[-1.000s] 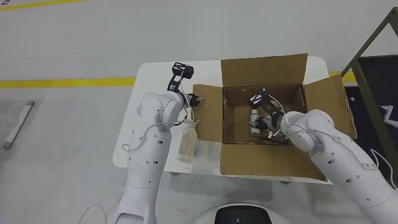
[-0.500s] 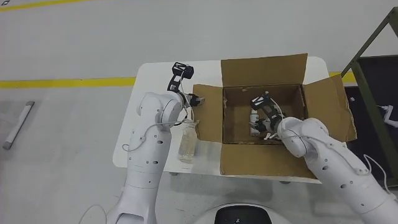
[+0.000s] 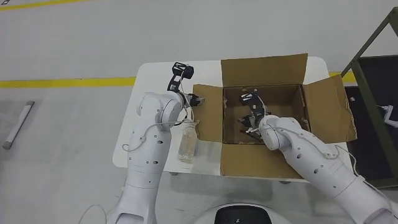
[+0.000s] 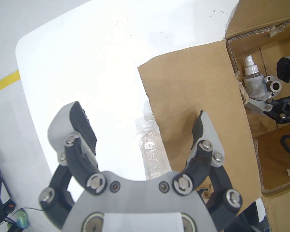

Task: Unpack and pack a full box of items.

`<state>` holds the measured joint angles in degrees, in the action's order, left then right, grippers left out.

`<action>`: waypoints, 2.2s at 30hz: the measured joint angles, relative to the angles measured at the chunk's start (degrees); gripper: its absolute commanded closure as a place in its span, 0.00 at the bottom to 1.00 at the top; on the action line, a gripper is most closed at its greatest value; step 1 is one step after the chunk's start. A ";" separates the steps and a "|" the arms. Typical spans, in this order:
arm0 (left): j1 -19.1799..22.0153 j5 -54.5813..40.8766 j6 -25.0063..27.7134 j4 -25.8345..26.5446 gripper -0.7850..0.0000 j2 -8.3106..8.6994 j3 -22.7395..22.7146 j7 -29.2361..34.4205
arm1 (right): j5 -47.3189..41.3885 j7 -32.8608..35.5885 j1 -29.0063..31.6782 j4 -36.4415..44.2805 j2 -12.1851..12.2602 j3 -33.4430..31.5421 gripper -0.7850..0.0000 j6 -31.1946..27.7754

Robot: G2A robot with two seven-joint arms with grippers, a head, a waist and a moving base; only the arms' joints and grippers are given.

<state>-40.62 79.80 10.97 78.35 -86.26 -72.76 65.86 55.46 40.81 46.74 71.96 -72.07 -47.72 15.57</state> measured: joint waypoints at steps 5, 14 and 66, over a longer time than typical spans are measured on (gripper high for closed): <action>0.00 0.00 0.00 0.00 0.00 0.00 0.00 0.00 | -1.83 -1.03 -0.91 -3.79 -1.34 1.31 0.07 0.01; 0.00 0.00 0.00 0.00 0.00 0.00 0.00 0.00 | -1.49 -1.18 -1.56 -5.62 -2.76 2.19 0.48 0.22; 0.00 0.00 0.00 0.00 0.00 0.00 0.00 0.00 | 19.71 22.99 39.69 55.40 4.42 -64.17 1.00 2.06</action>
<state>-40.62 79.80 10.97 78.35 -86.26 -72.76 65.86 75.17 63.80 86.43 127.35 -67.66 -111.88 17.63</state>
